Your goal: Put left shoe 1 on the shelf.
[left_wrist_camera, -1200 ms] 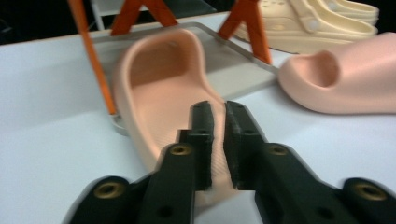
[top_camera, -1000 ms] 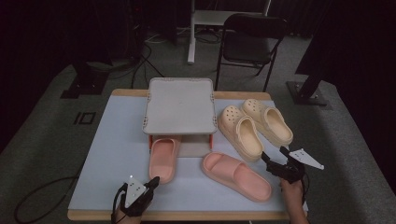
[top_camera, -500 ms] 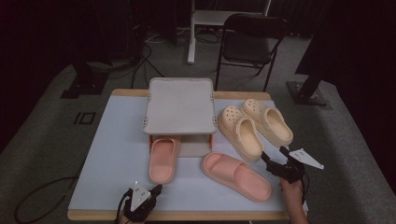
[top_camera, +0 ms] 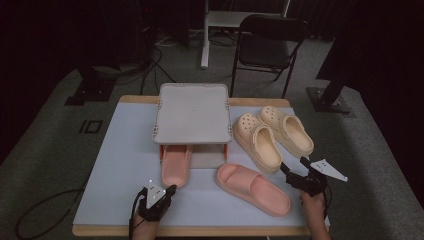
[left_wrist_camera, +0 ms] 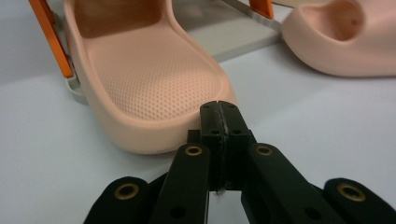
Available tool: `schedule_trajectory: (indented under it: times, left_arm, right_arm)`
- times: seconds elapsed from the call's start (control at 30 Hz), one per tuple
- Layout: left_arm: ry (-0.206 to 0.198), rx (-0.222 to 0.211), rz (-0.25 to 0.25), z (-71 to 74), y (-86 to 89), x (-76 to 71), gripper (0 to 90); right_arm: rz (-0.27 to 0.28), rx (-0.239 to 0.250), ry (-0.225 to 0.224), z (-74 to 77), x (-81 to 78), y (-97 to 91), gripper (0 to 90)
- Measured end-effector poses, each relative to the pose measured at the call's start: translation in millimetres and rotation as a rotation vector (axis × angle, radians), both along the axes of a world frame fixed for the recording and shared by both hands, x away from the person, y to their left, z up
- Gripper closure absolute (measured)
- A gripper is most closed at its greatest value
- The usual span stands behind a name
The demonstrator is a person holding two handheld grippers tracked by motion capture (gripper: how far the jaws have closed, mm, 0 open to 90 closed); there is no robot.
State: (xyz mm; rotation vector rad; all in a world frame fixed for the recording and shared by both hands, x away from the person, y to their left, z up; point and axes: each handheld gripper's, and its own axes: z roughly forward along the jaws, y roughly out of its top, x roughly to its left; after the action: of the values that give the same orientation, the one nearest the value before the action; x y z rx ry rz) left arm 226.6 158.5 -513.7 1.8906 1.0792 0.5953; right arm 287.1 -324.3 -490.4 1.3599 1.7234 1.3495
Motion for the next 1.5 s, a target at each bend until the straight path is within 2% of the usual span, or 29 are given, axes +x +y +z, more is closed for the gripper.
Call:
schedule_trajectory:
  times: [0.03,0.07,0.23,0.47,0.77,1.03,1.07,1.13,1.23,1.3,1.5]
  left_arm:
    - [0.000,0.000,0.000,0.0,0.0,0.0,89.9]
    - [0.000,-0.001,0.007,-0.6,-1.2,7.1,89.9]
    - [-0.001,-0.006,0.022,-1.0,-2.3,19.7,89.9]
    - [0.003,-0.008,0.038,-1.7,-2.0,38.1,90.0]
    - [0.008,-0.004,0.055,-3.0,-6.3,59.0,90.0]
    - [0.018,-0.003,0.059,-5.2,-6.7,70.2,89.9]
    - [0.032,0.001,0.062,-7.3,-6.3,73.5,89.9]
    - [0.041,-0.006,0.060,-6.9,-5.3,74.6,89.9]
    - [0.043,-0.007,0.051,-6.9,-4.9,74.9,89.8]
    - [0.059,-0.030,0.044,-6.2,-1.7,75.0,89.8]
    - [0.002,-0.026,0.007,4.8,2.5,64.2,86.5]
  right_arm:
    - [0.000,0.000,0.000,0.0,0.0,0.0,11.2]
    - [0.001,-0.001,0.000,0.0,0.0,-0.1,11.2]
    - [0.011,0.031,-0.009,0.4,-0.7,-3.1,12.9]
    - [0.016,0.003,-0.009,1.3,-1.2,-0.4,12.3]
    - [0.022,0.015,-0.008,1.4,-2.0,-1.5,12.2]
    - [0.029,0.017,-0.010,1.2,-3.5,-3.2,12.1]
    - [0.032,0.017,-0.005,1.1,-3.4,-3.0,11.9]
    - [0.046,-0.002,-0.007,1.5,-3.9,-1.2,11.8]
    - [0.055,-0.005,-0.014,2.0,-5.0,0.9,11.6]
    - [0.075,-0.018,-0.013,3.4,-5.7,4.9,11.2]
    - [0.086,-0.019,-0.001,5.5,-5.5,7.9,11.3]
